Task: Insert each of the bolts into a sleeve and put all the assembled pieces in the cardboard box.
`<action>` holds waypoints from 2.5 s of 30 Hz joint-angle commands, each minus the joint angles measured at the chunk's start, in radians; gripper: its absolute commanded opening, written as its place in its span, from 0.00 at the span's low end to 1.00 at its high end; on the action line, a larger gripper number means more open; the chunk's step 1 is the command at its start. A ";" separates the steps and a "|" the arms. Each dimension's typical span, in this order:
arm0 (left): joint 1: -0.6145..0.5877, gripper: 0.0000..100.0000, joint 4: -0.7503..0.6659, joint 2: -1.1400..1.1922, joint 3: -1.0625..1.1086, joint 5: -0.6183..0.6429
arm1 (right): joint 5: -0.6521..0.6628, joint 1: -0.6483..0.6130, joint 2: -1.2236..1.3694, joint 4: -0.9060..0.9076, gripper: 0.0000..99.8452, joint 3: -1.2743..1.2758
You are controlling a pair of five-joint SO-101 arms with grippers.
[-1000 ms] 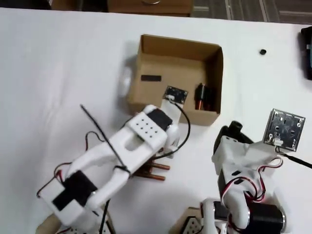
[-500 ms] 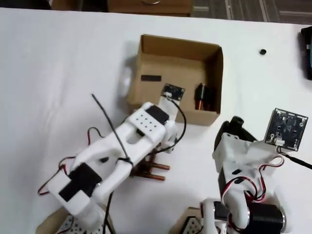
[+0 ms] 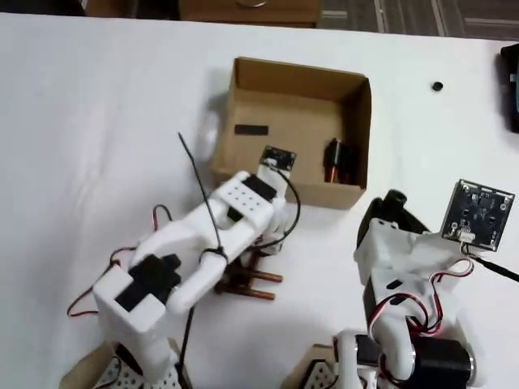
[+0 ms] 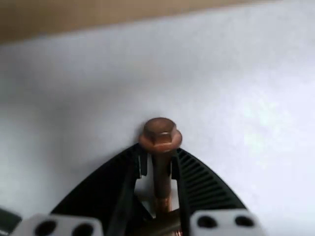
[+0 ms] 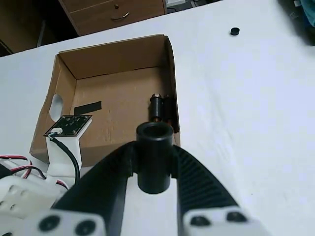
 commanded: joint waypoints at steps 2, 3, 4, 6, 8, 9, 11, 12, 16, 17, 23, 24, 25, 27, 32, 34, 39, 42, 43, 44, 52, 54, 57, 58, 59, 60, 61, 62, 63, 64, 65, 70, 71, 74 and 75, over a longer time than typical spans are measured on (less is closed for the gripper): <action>-0.029 0.03 0.002 0.041 -0.067 -0.005 | 0.005 0.002 -0.002 -0.028 0.02 -0.003; -0.029 0.02 0.017 0.041 -0.084 -0.005 | 0.005 0.002 -0.002 -0.028 0.02 -0.003; -0.029 0.02 0.029 0.037 -0.097 -0.005 | 0.005 0.002 -0.002 -0.028 0.02 -0.003; -0.029 0.02 0.057 0.032 -0.133 0.000 | 0.005 0.002 -0.002 -0.028 0.02 -0.003; -0.029 0.02 0.109 0.032 -0.193 0.003 | 0.005 -0.001 -0.005 -0.028 0.02 -0.003; -0.029 0.02 0.140 0.032 -0.228 0.003 | 0.005 -0.015 -0.007 -0.027 0.02 -0.003; -0.029 0.02 0.221 0.032 -0.311 0.005 | 0.005 -0.053 -0.007 -0.025 0.02 -0.003; -0.029 0.02 0.267 0.032 -0.360 0.005 | 0.005 -0.073 -0.007 -0.025 0.02 -0.003; -0.029 0.02 0.522 0.031 -0.575 0.057 | 0.002 -0.147 -0.007 -0.028 0.02 -0.008; -0.029 0.02 0.598 0.031 -0.638 0.074 | 0.002 -0.159 -0.007 -0.028 0.02 -0.008; -0.046 0.02 0.671 -0.190 -0.774 0.078 | 0.003 -0.179 -0.008 -0.028 0.02 -0.008; -0.038 0.02 0.672 -0.250 -0.780 0.064 | 0.003 -0.179 -0.008 -0.028 0.02 -0.008; -0.032 0.02 0.672 -0.307 -0.783 0.040 | 0.003 -0.179 -0.008 -0.028 0.02 -0.008; -0.026 0.02 0.672 -0.410 -0.776 0.011 | 0.003 -0.179 -0.008 -0.028 0.02 -0.008; -0.032 0.02 0.678 -0.605 -0.740 0.003 | -0.002 -0.252 -0.008 -0.028 0.02 -0.006; -0.034 0.02 0.677 -0.681 -0.710 0.002 | -0.003 -0.337 -0.008 -0.028 0.02 -0.006; -0.064 0.02 0.675 -0.876 -0.659 0.011 | -0.003 -0.519 -0.005 -0.028 0.02 -0.002; -0.133 0.02 0.675 -0.982 -0.622 0.011 | -0.002 -0.593 -0.004 -0.028 0.02 0.018; -0.161 0.02 0.675 -1.020 -0.604 0.009 | 0.002 -0.621 -0.005 -0.028 0.02 0.035; -0.192 0.02 0.675 -1.056 -0.582 0.005 | 0.002 -0.648 -0.007 -0.028 0.02 0.054; -0.290 0.02 0.637 -1.382 -0.294 0.003 | 0.003 -0.823 -0.007 -0.131 0.02 0.206; -0.315 0.02 0.595 -1.452 -0.213 0.002 | 0.003 -0.854 -0.007 -0.186 0.02 0.245; -0.338 0.02 0.503 -1.536 -0.076 0.002 | 0.005 -0.924 -0.007 -0.266 0.02 0.308; -0.338 0.02 0.476 -1.554 -0.028 0.002 | 0.005 -0.938 -0.007 -0.292 0.02 0.321; -0.334 0.02 0.450 -1.567 0.015 0.002 | 0.005 -0.952 -0.005 -0.318 0.02 0.330; -0.331 0.02 0.423 -1.573 0.050 0.003 | 0.005 -0.961 -0.004 -0.338 0.02 0.341; -0.331 0.02 0.396 -1.573 0.082 0.003 | 0.005 -0.972 -0.002 -0.354 0.02 0.351; -0.331 0.02 0.368 -1.571 0.111 0.003 | 0.005 -0.983 -0.002 -0.369 0.02 0.365; -0.331 0.02 0.344 -1.571 0.136 0.003 | 0.005 -0.992 -0.005 -0.383 0.02 0.381; -0.328 0.02 0.322 -1.571 0.156 0.005 | 0.005 -1.001 -0.005 -0.395 0.02 0.394; -0.315 0.02 0.299 -1.571 0.174 0.005 | 0.005 -1.009 -0.007 -0.404 0.02 0.407; -0.267 0.02 0.193 -1.571 0.242 0.012 | 0.005 -1.041 -0.007 -0.452 0.02 0.431; -0.269 0.02 0.167 -1.571 0.251 0.015 | 0.005 -1.041 -0.007 -0.458 0.02 0.434; -0.265 0.02 0.137 -1.570 0.272 0.074 | 0.003 -1.041 -0.007 -0.487 0.02 0.451; -0.265 0.02 0.135 -1.570 0.280 0.084 | 0.003 -1.041 -0.007 -0.498 0.02 0.456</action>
